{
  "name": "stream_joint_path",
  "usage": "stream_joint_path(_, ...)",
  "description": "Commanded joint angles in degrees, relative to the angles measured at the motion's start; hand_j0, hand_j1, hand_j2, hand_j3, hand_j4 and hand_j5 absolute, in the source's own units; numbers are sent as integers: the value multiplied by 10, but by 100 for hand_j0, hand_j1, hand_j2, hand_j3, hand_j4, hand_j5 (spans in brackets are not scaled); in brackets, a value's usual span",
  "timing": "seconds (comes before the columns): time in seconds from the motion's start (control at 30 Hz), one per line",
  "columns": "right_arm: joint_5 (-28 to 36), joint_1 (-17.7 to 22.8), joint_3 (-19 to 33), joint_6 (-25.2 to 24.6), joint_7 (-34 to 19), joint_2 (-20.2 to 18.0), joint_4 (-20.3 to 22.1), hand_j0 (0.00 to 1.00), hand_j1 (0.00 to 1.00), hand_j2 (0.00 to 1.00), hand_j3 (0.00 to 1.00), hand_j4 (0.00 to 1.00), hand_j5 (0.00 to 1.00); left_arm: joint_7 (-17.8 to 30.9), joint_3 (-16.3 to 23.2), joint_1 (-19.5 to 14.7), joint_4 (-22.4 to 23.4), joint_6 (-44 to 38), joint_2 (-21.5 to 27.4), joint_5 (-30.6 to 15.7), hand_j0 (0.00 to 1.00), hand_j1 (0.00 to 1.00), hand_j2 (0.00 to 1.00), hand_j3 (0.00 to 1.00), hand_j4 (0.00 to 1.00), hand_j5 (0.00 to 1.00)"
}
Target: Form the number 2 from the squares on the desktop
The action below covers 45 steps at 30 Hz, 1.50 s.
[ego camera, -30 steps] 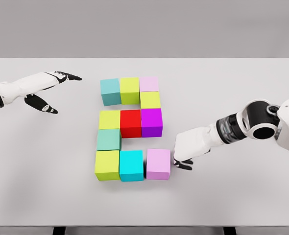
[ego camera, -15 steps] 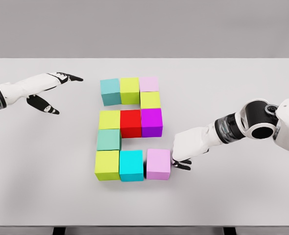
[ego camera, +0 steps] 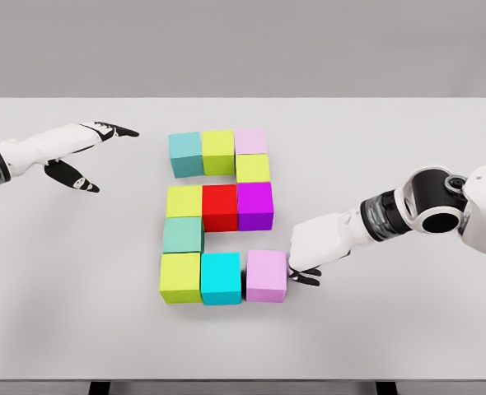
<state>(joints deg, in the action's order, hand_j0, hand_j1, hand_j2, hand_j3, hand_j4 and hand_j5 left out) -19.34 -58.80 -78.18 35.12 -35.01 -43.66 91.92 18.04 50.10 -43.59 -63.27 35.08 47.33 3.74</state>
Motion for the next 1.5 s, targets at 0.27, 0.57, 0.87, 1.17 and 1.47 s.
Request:
stream_joint_path(0.27,3,0,0,-1,0,7,0,18,18,18,18,18,18,1,0,1,1,-1,0,-4,100,100,100,100,100,100)
stream_joint_path(0.57,3,-1,1,-1,0,10,0,18,18,18,18,18,18,1,0,1,1,-1,0,-4,100,100,100,100,100,100)
stream_joint_path(0.87,3,-1,1,-1,0,11,0,18,18,18,18,18,18,2,0,1,3,-1,0,-4,100,100,100,100,100,100)
stream_joint_path(1.17,3,-2,8,-1,0,0,-24,18,18,18,18,18,18,1,-1,1,3,-1,0,-4,100,100,100,100,100,100)
stream_joint_path(1.47,5,8,227,-1,0,-98,-143,100,100,100,100,100,100,0,-6,1,13,-1,9,-6,100,100,100,100,100,100)
